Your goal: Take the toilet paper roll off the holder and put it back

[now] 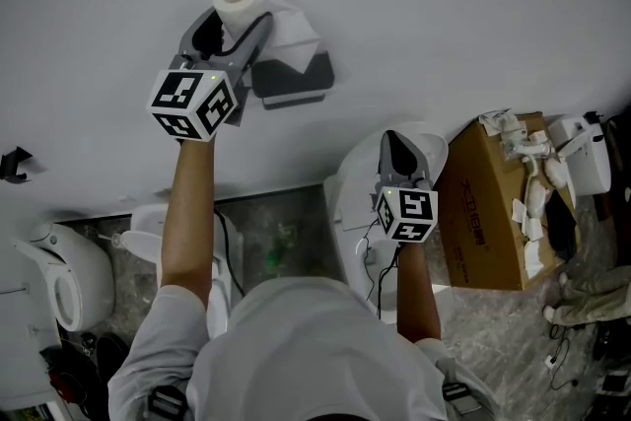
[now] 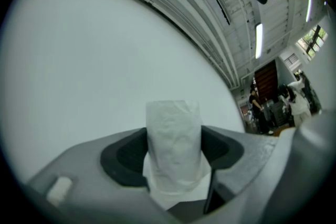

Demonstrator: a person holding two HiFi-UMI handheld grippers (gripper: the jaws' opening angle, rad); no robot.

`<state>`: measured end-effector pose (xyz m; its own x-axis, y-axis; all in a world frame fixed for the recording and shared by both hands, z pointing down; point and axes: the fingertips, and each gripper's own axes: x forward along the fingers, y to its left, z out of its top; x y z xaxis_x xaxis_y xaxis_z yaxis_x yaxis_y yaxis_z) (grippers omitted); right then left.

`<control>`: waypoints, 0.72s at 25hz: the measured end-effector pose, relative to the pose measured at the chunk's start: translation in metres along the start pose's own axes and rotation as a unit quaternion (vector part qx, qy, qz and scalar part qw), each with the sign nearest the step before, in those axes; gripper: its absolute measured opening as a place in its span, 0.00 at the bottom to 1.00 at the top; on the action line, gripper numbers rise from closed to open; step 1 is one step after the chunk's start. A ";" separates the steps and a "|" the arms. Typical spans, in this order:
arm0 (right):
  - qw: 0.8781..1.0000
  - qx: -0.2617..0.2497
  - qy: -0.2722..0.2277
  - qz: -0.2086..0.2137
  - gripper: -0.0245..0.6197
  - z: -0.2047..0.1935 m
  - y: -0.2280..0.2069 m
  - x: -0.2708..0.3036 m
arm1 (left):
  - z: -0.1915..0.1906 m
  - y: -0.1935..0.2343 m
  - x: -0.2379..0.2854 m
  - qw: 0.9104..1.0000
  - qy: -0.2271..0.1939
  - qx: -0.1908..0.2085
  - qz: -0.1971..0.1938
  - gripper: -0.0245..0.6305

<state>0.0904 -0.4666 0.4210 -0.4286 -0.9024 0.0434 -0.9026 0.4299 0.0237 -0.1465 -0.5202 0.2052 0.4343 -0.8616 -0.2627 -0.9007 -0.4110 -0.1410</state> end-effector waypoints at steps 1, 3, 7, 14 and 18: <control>1.000 0.000 0.002 -0.001 0.05 -0.001 -0.001 0.001 | -0.006 0.000 0.002 1.000 0.003 -0.002 0.000 0.50; 1.000 0.001 0.005 -0.002 0.05 -0.004 -0.004 0.002 | -0.017 -0.001 0.004 1.000 0.011 -0.006 -0.002 0.50; 1.000 0.002 0.010 -0.002 0.05 -0.009 -0.006 0.004 | -0.040 -0.002 0.007 1.000 0.026 -0.015 -0.003 0.50; 1.000 0.005 0.018 -0.003 0.05 -0.016 -0.008 0.008 | -0.081 -0.002 0.011 0.998 0.056 -0.027 -0.003 0.50; 1.000 0.006 0.024 -0.004 0.05 -0.020 -0.011 0.008 | -0.098 -0.002 0.012 0.997 0.068 -0.036 -0.001 0.50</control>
<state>0.0974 -0.4779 0.4414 -0.4185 -0.9035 0.0921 -0.9069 0.4212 0.0118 -0.1411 -0.5591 0.2963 0.4344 -0.8913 -0.1302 -0.9007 -0.4285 -0.0714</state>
